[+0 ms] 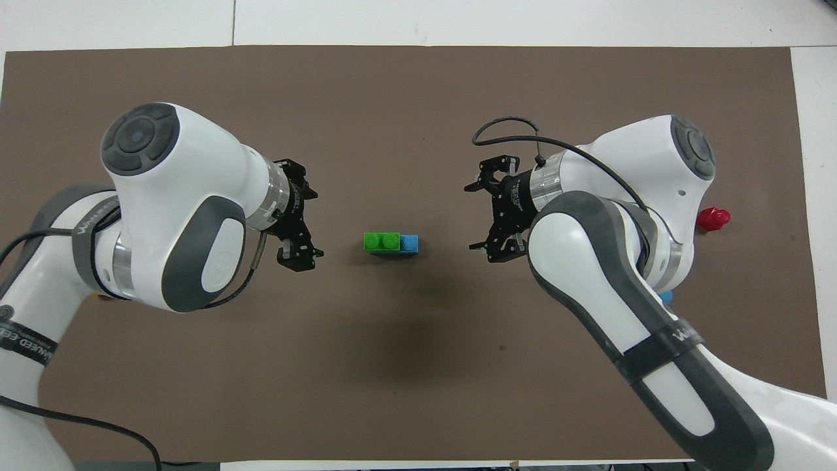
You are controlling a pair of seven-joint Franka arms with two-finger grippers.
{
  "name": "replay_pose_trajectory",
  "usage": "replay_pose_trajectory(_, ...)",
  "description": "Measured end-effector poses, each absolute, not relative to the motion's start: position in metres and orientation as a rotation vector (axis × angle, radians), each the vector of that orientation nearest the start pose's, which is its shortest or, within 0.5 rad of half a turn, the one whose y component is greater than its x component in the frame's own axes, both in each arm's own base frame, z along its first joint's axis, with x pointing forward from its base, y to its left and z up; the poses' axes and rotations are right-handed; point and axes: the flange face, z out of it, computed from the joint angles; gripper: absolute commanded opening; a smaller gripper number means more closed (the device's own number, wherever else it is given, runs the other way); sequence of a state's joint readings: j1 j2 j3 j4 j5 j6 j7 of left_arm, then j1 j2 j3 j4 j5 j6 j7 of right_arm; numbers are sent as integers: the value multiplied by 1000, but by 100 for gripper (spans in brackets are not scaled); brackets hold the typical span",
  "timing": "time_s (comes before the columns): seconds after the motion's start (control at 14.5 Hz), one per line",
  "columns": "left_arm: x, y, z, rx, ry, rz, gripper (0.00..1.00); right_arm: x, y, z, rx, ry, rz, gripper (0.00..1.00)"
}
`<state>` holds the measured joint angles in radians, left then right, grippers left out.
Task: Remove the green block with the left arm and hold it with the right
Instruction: 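Grasp the green brick with the left gripper while the right gripper grasps blue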
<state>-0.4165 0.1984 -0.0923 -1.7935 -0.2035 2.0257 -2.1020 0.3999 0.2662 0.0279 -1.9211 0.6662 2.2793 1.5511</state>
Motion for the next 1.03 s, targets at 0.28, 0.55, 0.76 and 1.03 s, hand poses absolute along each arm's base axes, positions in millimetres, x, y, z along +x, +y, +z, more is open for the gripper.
replay_pose_trajectory(0.28,535,-321,431,1998,2284,-275,100,560,291,339,-1915,1925,530,98)
replay_pose_trajectory(0.55,523,-348,394,2077,2299,-268,100,552,312,319,-1936,1922,521,98)
replay_pose_trajectory(0.76,521,-356,381,2077,2313,-261,100,547,319,309,-1944,1921,503,98)
replay_pose_trajectory(1.03,523,-350,376,2086,2325,-230,100,543,325,301,-1953,1920,492,98)
